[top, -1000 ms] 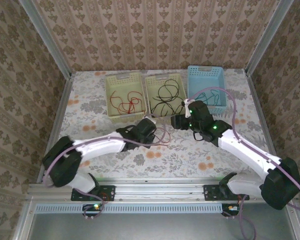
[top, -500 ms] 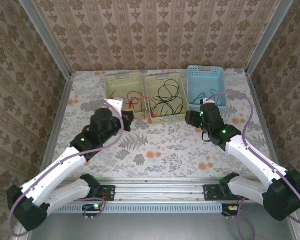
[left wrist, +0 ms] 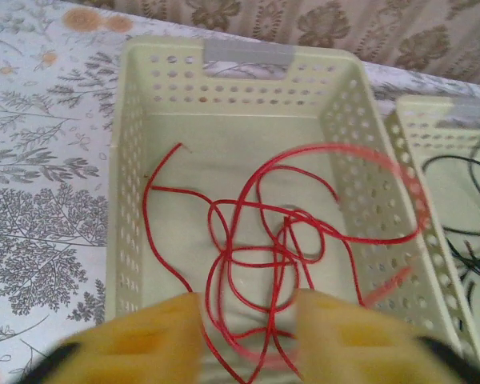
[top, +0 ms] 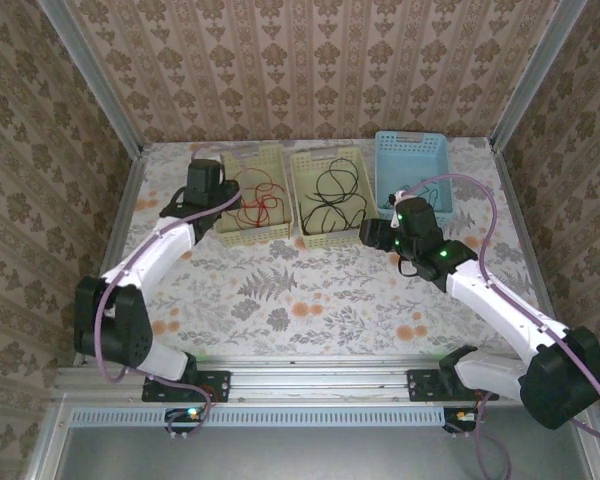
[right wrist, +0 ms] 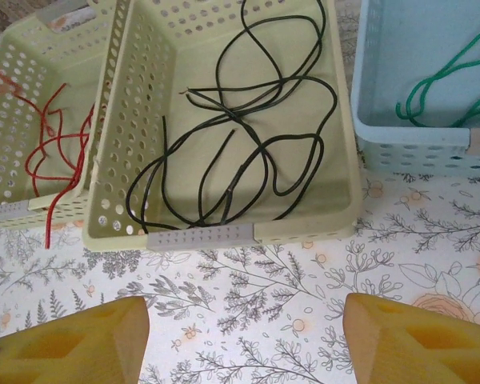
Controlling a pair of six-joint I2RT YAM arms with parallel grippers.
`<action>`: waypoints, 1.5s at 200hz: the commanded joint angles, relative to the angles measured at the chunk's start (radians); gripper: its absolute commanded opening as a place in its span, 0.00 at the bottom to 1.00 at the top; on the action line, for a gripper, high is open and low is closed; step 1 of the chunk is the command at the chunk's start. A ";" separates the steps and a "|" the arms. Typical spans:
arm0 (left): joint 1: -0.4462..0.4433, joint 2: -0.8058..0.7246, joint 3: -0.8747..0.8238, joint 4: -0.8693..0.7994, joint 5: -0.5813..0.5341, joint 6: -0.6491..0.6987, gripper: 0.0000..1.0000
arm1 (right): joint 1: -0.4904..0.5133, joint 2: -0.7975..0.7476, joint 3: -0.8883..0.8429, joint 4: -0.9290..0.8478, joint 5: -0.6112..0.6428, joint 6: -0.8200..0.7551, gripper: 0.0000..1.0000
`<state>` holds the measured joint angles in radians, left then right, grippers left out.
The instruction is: Untangle the cables
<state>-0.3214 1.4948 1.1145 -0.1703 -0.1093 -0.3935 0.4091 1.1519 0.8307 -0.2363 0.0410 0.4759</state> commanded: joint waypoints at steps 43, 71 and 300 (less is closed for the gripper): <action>-0.105 -0.206 -0.158 0.089 -0.251 0.051 1.00 | -0.133 -0.072 -0.025 -0.060 0.106 -0.004 0.69; -0.108 -0.373 -0.338 0.053 -0.494 0.036 1.00 | -0.138 -0.108 -0.102 0.035 0.335 -0.093 0.70; 0.163 0.028 -0.688 1.046 -0.365 0.493 1.00 | -0.378 0.367 -0.415 1.063 0.126 -0.425 1.00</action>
<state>-0.2337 1.5604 0.4835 0.7300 -0.6464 0.1131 0.0605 1.5055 0.4599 0.7105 0.3470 0.0372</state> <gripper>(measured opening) 0.999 0.999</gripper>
